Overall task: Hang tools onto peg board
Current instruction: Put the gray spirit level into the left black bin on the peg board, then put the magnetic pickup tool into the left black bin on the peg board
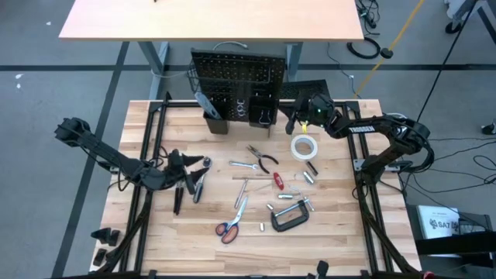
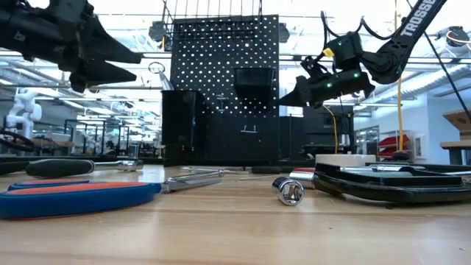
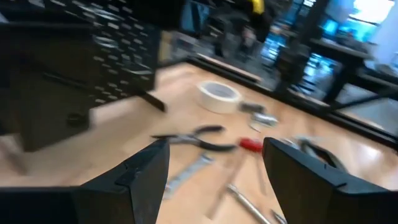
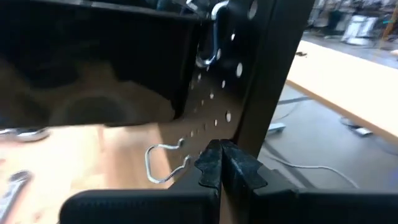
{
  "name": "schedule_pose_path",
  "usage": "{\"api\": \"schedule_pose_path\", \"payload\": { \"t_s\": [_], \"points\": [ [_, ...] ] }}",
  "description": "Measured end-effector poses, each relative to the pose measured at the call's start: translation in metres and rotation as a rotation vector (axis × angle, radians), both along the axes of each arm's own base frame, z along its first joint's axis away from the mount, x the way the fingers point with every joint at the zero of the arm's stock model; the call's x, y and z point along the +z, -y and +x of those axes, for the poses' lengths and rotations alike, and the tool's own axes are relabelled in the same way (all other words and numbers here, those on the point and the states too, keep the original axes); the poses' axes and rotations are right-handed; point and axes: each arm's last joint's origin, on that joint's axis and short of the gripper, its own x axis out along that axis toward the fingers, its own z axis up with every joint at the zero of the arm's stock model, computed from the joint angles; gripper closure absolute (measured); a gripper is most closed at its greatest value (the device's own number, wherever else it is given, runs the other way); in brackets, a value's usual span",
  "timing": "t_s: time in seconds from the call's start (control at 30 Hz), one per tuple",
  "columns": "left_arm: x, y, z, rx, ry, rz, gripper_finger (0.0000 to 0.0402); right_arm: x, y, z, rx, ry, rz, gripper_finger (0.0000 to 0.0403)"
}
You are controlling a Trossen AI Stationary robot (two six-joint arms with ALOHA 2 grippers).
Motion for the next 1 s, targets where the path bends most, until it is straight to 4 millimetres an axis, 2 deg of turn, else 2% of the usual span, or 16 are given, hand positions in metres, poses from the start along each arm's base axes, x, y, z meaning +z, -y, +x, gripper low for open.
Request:
{"api": "schedule_pose_path", "payload": {
  "t_s": [0.27, 0.37, 0.6, 0.7, 0.83, 0.9, 1.0],
  "points": [
    [0.002, -0.008, -0.005, 0.33, 0.031, 0.07, 0.0144, -0.003, -0.003, -0.003, 0.006, -0.058, 0.056, 0.0403],
    [0.002, -0.009, -0.006, 0.363, 0.035, 0.077, 0.0144, 0.008, -0.011, -0.009, 0.018, -0.078, 0.072, 0.0403],
    [0.002, -0.01, -0.005, 0.362, 0.025, 0.083, 0.0144, 0.051, -0.043, -0.027, 0.062, -0.01, 0.105, 0.0403],
    [0.002, -0.012, -0.002, 0.303, 0.013, 0.08, 0.0144, 0.063, -0.057, -0.029, 0.095, 0.059, 0.152, 0.0403],
    [0.012, -0.015, 0.006, 0.125, 0.006, 0.082, 0.0144, 0.063, -0.069, -0.028, 0.134, 0.1, 0.357, 0.0403],
    [0.021, -0.017, 0.01, 0.047, 0.01, 0.092, 0.0144, 0.057, -0.076, -0.026, 0.206, 0.052, 0.443, 0.0403],
    [0.033, -0.02, 0.015, 0.022, 0.005, 0.141, 0.0144, 0.05, -0.087, -0.023, 0.264, -0.013, 0.529, 0.0403]
  ]
}}
